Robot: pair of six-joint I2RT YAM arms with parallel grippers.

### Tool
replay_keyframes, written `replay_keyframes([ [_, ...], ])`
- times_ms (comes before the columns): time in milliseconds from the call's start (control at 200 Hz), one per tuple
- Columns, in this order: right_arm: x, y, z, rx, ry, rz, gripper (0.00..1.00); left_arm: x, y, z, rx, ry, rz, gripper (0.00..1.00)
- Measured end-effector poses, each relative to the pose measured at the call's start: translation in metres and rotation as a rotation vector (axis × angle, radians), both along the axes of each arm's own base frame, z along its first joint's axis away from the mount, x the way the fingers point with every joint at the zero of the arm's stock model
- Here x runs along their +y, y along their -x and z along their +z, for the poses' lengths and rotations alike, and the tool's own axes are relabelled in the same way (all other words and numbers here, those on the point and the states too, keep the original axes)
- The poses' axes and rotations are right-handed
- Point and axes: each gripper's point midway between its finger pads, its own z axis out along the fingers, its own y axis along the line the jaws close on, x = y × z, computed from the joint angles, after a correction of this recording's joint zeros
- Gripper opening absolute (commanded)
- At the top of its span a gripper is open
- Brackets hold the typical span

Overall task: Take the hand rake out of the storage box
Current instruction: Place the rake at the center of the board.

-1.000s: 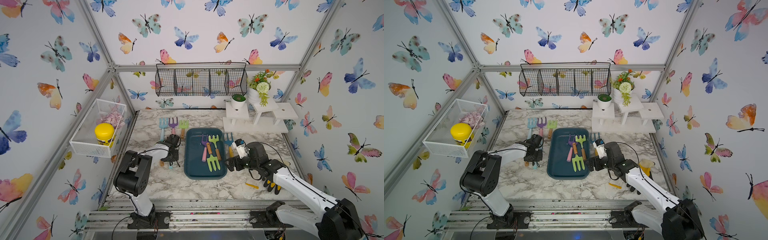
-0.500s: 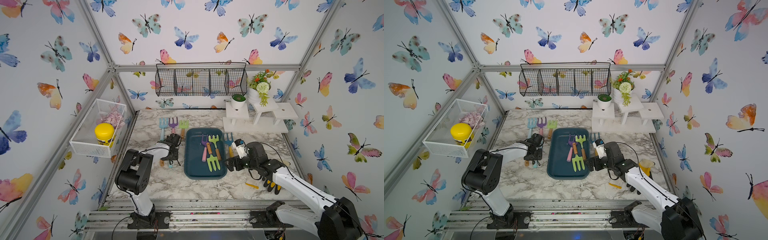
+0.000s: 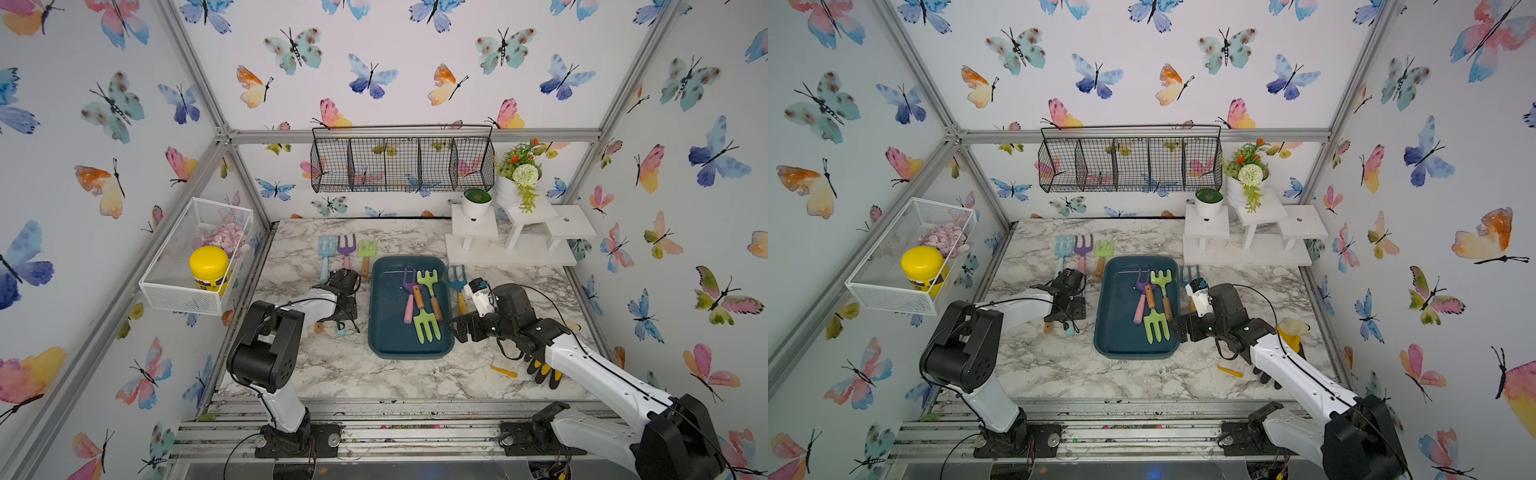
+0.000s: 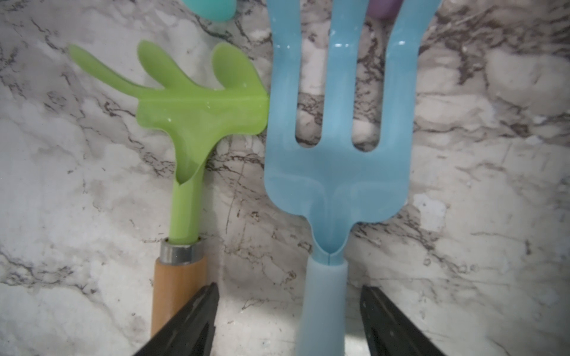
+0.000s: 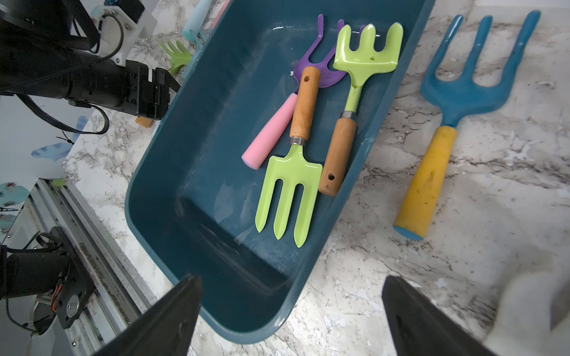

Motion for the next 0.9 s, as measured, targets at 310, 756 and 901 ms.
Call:
replay_keyframes([
  [310,0.0,0.0,0.0,0.0,0.0,0.0,0.98,-0.015,0.014,0.017,0.01,0.009,-0.038,0.99],
  [756,-0.001,0.001,-0.001,0.005,0.003,-0.001,0.98,-0.07,0.017,0.115,-0.218,0.239,-0.143,0.95],
  [901,-0.001,0.002,-0.001,0.01,0.006,-0.001,0.98,-0.107,0.031,0.107,-0.174,0.281,-0.229,0.88],
])
